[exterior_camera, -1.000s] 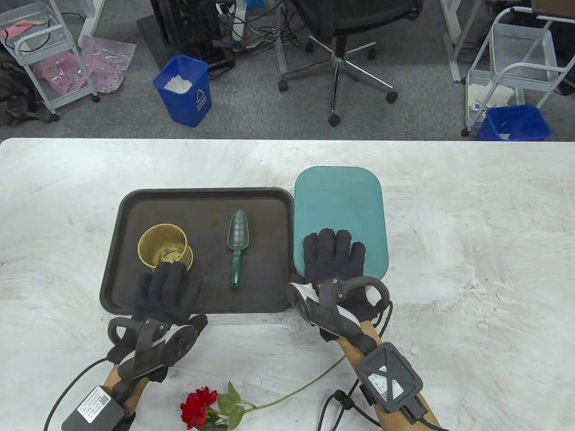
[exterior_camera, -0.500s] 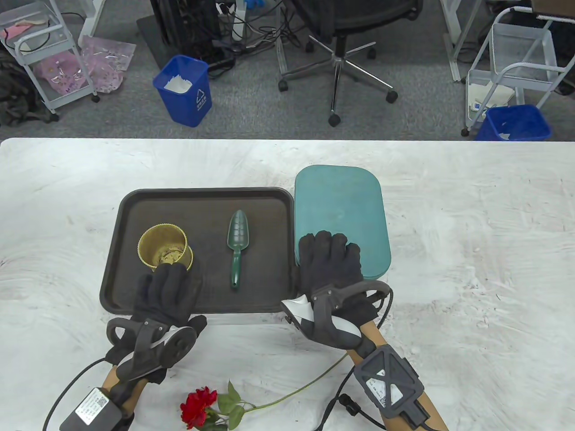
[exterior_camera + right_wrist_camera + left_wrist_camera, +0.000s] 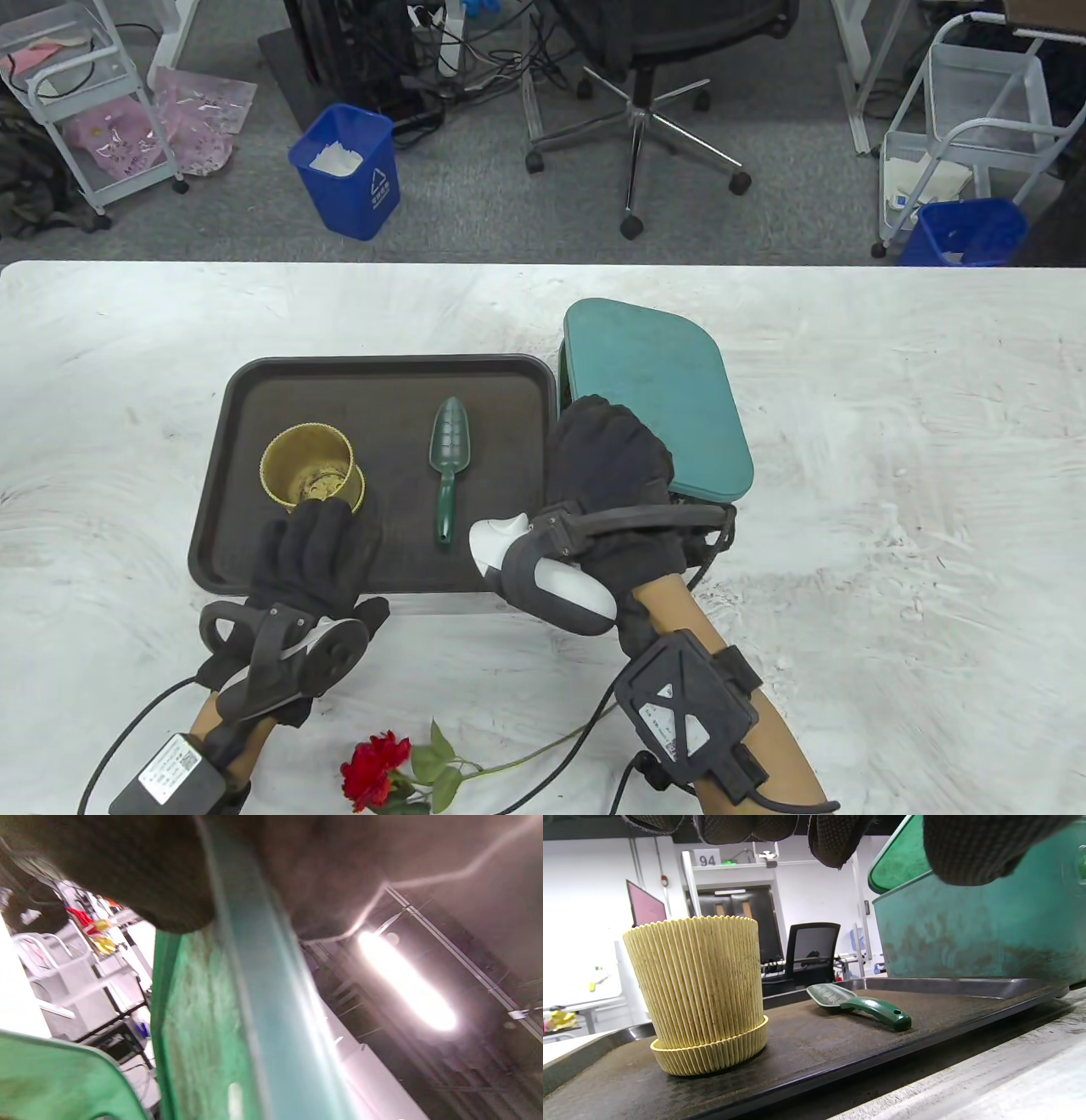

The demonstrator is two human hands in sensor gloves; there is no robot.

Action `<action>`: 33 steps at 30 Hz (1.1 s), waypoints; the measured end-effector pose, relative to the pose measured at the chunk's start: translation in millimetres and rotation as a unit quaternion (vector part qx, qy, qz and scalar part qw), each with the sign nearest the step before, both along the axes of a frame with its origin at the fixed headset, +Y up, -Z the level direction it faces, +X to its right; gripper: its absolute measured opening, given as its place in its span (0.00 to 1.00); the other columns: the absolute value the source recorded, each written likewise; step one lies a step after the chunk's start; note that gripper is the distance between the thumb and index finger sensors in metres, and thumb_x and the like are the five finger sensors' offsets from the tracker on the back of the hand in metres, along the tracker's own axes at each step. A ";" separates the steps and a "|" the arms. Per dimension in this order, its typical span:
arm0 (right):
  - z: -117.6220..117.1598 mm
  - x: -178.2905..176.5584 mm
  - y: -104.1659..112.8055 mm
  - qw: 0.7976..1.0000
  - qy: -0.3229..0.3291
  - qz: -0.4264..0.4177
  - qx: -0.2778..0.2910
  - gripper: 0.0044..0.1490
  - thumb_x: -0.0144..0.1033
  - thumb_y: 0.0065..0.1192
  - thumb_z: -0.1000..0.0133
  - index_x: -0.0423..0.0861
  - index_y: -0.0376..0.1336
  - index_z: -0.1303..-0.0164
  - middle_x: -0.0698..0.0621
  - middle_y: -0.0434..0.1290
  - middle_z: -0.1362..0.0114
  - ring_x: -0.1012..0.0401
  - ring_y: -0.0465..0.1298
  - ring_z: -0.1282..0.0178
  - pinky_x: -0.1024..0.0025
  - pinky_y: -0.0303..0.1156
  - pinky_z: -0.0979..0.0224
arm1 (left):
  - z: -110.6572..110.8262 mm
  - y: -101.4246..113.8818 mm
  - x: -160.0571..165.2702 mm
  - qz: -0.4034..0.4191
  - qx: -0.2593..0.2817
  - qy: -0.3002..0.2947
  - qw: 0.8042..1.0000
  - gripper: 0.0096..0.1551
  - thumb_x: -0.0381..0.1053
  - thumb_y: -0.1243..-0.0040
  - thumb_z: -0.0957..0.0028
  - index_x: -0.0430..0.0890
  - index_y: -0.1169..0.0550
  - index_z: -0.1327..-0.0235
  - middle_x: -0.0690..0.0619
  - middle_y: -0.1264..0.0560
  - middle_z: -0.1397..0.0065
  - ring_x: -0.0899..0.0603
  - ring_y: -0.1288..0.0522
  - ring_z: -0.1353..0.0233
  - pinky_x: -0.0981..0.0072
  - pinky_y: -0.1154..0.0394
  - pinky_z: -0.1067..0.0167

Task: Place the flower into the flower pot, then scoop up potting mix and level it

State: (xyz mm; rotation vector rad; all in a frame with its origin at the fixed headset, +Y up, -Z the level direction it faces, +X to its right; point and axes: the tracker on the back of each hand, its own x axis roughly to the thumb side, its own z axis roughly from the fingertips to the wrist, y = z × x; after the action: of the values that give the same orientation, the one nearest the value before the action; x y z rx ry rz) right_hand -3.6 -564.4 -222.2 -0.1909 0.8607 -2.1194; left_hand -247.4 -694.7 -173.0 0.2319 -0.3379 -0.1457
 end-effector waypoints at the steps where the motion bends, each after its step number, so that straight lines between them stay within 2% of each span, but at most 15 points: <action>1: -3.8 3.3 8.9 1.000 -0.015 -0.006 0.011 0.28 0.40 0.74 0.56 0.47 0.71 0.45 0.45 0.83 0.52 0.53 0.82 0.72 0.61 0.81 0.73 | 0.1 -0.3 0.5 -0.001 0.000 -0.001 1.000 0.50 0.71 0.42 0.62 0.55 0.37 0.24 0.44 0.51 0.17 0.30 0.46 0.16 0.31 0.43 0.24; 7: -20.6 33.7 50.4 0.989 -0.077 -0.110 0.054 0.27 0.37 0.74 0.57 0.48 0.71 0.46 0.44 0.82 0.48 0.48 0.83 0.65 0.55 0.82 0.66 | -1.0 -3.6 3.6 -0.009 -0.008 -0.006 1.000 0.50 0.71 0.42 0.62 0.55 0.36 0.24 0.44 0.51 0.17 0.30 0.46 0.16 0.31 0.43 0.24; 11: -27.3 54.7 71.4 0.980 -0.098 -0.144 0.092 0.27 0.36 0.74 0.57 0.48 0.71 0.46 0.44 0.82 0.47 0.48 0.83 0.64 0.54 0.82 0.64 | -1.4 -3.9 3.7 -0.006 -0.012 -0.007 1.000 0.49 0.71 0.42 0.62 0.55 0.36 0.24 0.44 0.51 0.17 0.30 0.45 0.16 0.31 0.43 0.24; 14: -27.6 81.8 82.6 0.964 -0.127 -0.202 0.116 0.27 0.36 0.73 0.56 0.48 0.71 0.45 0.44 0.82 0.47 0.48 0.83 0.64 0.55 0.82 0.64 | -1.9 -4.4 4.3 -0.010 -0.013 -0.006 1.000 0.49 0.71 0.42 0.62 0.55 0.36 0.24 0.44 0.51 0.17 0.30 0.45 0.16 0.31 0.43 0.24; 17: -25.2 116.1 84.5 0.932 -0.153 -0.302 0.126 0.27 0.36 0.73 0.56 0.47 0.71 0.45 0.44 0.82 0.48 0.49 0.83 0.64 0.55 0.82 0.64 | -0.8 -1.7 3.0 -0.008 -0.009 -0.003 1.000 0.50 0.71 0.42 0.62 0.55 0.36 0.24 0.44 0.51 0.17 0.30 0.45 0.16 0.31 0.43 0.24; 19: -20.8 149.3 80.5 0.895 -0.177 -0.388 0.128 0.28 0.36 0.73 0.57 0.46 0.70 0.45 0.44 0.82 0.48 0.49 0.84 0.65 0.55 0.83 0.65 | -0.3 0.7 1.4 -0.004 -0.003 0.000 1.000 0.50 0.71 0.42 0.62 0.55 0.36 0.24 0.44 0.51 0.17 0.30 0.45 0.16 0.31 0.43 0.24; 23: -9.6 201.7 64.0 0.835 -0.216 -0.491 0.124 0.28 0.36 0.72 0.56 0.45 0.70 0.45 0.43 0.82 0.49 0.49 0.84 0.67 0.56 0.83 0.67 | -0.6 1.3 1.0 -0.005 -0.004 0.002 1.000 0.50 0.71 0.42 0.62 0.55 0.36 0.24 0.44 0.51 0.17 0.30 0.45 0.16 0.31 0.43 0.24; 28: 6.9 263.1 22.3 0.734 -0.259 -0.620 0.101 0.28 0.36 0.72 0.57 0.44 0.70 0.45 0.42 0.82 0.50 0.50 0.85 0.68 0.57 0.84 0.69 | -2.3 0.7 0.2 -0.006 -0.009 0.004 1.000 0.50 0.71 0.42 0.62 0.55 0.36 0.24 0.44 0.51 0.17 0.30 0.45 0.16 0.31 0.43 0.24; 30: 14.3 288.8 -4.3 0.672 -0.277 -0.682 0.084 0.28 0.36 0.72 0.57 0.44 0.70 0.45 0.42 0.82 0.50 0.50 0.85 0.68 0.57 0.84 0.69 | -2.8 0.6 0.4 -0.007 -0.011 0.004 1.000 0.49 0.71 0.42 0.62 0.55 0.36 0.24 0.44 0.51 0.17 0.30 0.45 0.16 0.31 0.43 0.24; 31: 16.5 296.3 -13.4 0.651 -0.280 -0.701 0.079 0.28 0.36 0.72 0.57 0.43 0.70 0.45 0.42 0.82 0.50 0.49 0.85 0.68 0.57 0.84 0.69 | -2.7 0.7 0.6 -0.008 -0.011 0.004 1.000 0.49 0.71 0.42 0.62 0.55 0.36 0.24 0.44 0.51 0.17 0.30 0.45 0.16 0.31 0.43 0.24; 33: 23.7 317.1 -43.2 0.583 -0.294 -0.755 0.061 0.28 0.35 0.72 0.57 0.43 0.70 0.45 0.41 0.82 0.50 0.49 0.84 0.68 0.57 0.83 0.69 | -2.5 0.9 0.8 -0.009 -0.012 0.005 1.000 0.50 0.71 0.42 0.62 0.55 0.36 0.24 0.44 0.51 0.17 0.30 0.45 0.16 0.31 0.43 0.24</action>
State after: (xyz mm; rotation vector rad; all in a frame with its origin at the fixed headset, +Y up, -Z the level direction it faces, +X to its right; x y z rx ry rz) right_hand 313.5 -607.6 -198.5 1.8971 0.7296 -3.1304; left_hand -246.5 -693.8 -175.5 0.2047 -0.3322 -0.1612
